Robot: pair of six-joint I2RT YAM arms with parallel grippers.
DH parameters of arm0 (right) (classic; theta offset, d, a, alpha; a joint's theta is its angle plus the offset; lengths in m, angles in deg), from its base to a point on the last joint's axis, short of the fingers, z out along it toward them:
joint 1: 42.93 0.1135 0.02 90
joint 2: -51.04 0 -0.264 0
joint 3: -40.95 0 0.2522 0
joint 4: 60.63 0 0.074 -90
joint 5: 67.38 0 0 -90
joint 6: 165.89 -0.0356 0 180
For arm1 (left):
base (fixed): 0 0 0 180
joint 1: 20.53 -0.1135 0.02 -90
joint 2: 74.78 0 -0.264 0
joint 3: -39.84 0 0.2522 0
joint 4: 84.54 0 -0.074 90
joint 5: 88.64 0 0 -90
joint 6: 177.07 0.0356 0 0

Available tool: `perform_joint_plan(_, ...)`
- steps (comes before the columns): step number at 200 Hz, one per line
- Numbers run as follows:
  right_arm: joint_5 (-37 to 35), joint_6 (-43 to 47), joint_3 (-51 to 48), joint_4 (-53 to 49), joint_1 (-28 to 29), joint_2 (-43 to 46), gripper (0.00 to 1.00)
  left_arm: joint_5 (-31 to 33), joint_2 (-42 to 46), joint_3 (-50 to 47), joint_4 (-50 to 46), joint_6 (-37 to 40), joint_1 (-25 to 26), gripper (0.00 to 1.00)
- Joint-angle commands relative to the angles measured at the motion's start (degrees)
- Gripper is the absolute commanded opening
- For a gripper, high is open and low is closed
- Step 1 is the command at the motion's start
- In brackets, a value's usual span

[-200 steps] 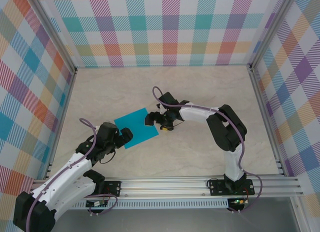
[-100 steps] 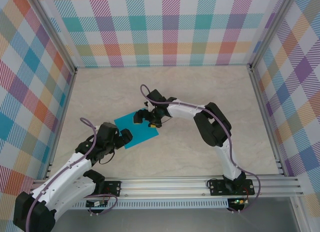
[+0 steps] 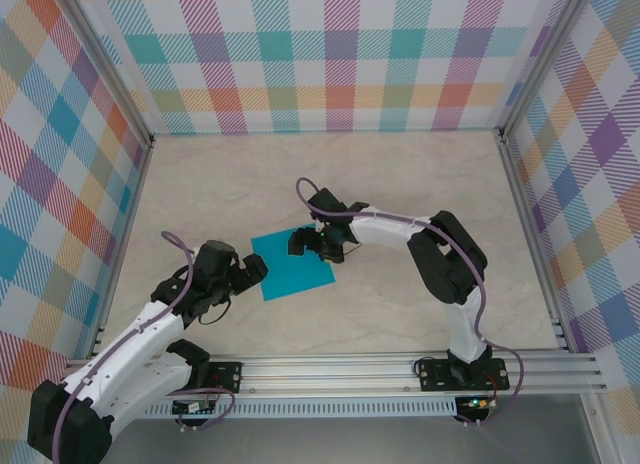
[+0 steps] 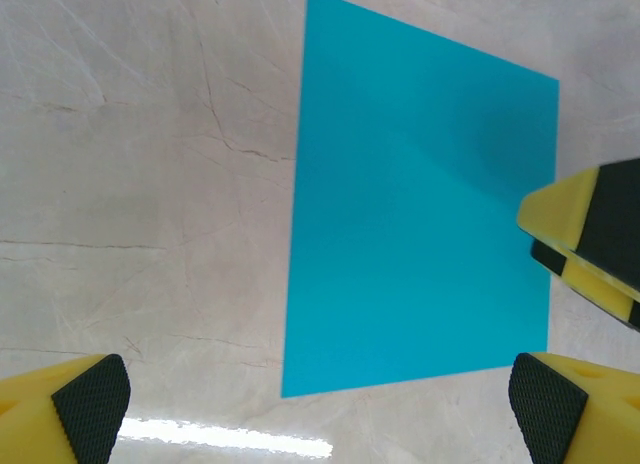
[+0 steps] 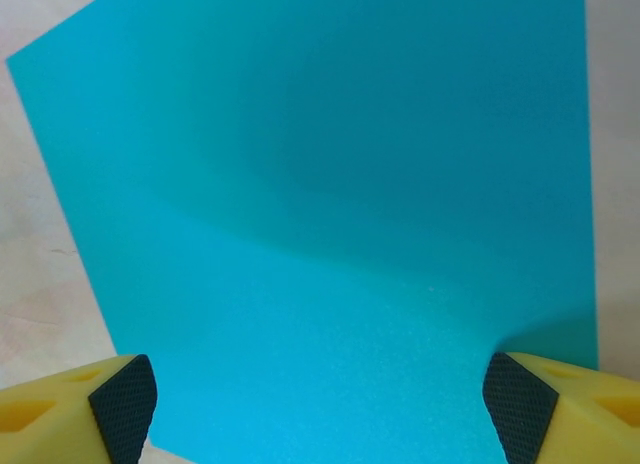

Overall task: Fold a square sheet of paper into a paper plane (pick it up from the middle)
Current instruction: Move the square sheet of paper to the center of the table.

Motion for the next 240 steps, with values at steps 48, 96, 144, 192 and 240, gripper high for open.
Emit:
perform_joint_plan(48,-9.9,-9.8,-18.0,-3.1,-2.0,14.2,0.85,-6.3,-4.4,2.5,4.3,1.2,-0.7,1.0)
perform_joint_plan(96,-5.6,-4.3,-17.7,1.0,-2.0,21.0,0.85,-7.2,-5.7,3.2,5.0,1.5,-0.6,1.0)
perform_joint_plan(144,1.4,-0.5,-8.5,1.3,-2.0,12.7,0.83,-7.1,-5.7,3.9,4.2,1.6,-0.6,1.0)
perform_joint_plan(192,1.7,0.5,-3.4,-1.7,-2.0,5.3,0.83,-4.3,-3.4,4.5,1.6,2.7,-0.6,1.0)
perform_joint_plan(240,0.9,-1.2,-6.4,-1.2,-2.1,3.4,0.83,-2.6,-0.2,4.7,0.3,4.6,-0.6,1.0)
